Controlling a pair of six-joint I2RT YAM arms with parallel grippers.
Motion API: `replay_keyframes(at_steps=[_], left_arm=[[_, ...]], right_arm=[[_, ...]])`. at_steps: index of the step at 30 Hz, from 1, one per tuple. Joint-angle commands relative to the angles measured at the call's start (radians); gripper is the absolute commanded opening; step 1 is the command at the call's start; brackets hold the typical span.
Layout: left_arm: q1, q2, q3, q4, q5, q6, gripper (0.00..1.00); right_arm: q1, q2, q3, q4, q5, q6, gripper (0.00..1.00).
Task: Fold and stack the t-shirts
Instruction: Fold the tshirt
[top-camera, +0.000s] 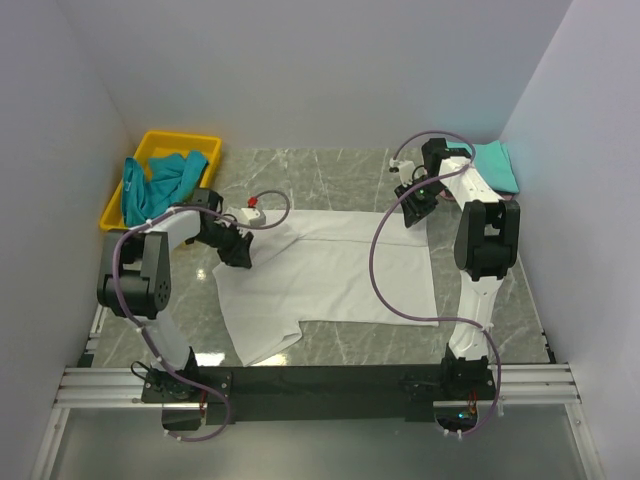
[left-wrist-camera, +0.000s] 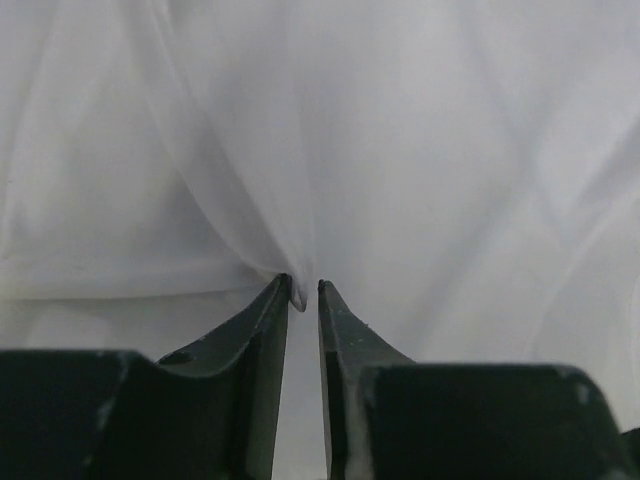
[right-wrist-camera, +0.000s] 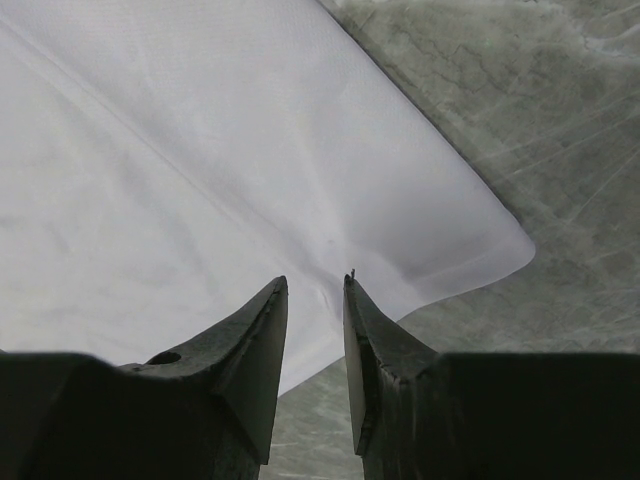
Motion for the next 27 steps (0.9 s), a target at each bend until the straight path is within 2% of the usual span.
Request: replay_keyframes(at_steps=[1,6,7,8,10,11,13,17,21,25,27], left_arm=[[-0.001,-0.087,-0.013,-0.073,0.022,0.228,0.25],[-0.001,-0.109,0.051,-0.113,0.074,0.218,0.37],[-0.001,-0.101,0.074,-0.081,0.094,0.177,0.40],[-0.001,-0.088,0.108,-0.048,0.099,0.125,0.48],[-0.007,-0.069,0.136,0.012,0.103,-0.001,0.58],[-0.024,-0.048,0.151,0.098,0.070,-0.050,0.59],[-0.044,-0.019,0.166,0.153,0.030,-0.147,0.64],[-0.084,0.089,0.235,0.236,0.011,-0.270,0.66],[-0.111,0.159,0.298,0.276,0.011,-0.325,0.68],[-0.142,0.202,0.318,0.315,-0.004,-0.344,0.69],[-0.162,0.224,0.330,0.301,0.010,-0.335,0.66]], right_arm=[[0.005,-0.056,-0.006,-0.010,0.012,-0.017,0.36],[0.005,-0.056,-0.009,-0.005,0.009,-0.013,0.36],[0.005,-0.055,-0.009,-0.002,0.009,-0.010,0.36],[0.005,-0.052,-0.008,-0.002,0.006,-0.008,0.36],[0.005,-0.046,-0.005,-0.005,0.001,-0.005,0.36],[0.005,-0.044,-0.003,-0.008,0.001,-0.005,0.36],[0.005,-0.043,-0.003,-0.006,0.004,-0.005,0.36],[0.005,-0.041,0.009,-0.013,0.000,0.000,0.36],[0.005,-0.042,0.009,-0.014,-0.002,0.001,0.36],[0.005,-0.039,0.004,-0.014,-0.004,0.001,0.36],[0.004,-0.038,0.001,-0.017,-0.004,0.001,0.36]])
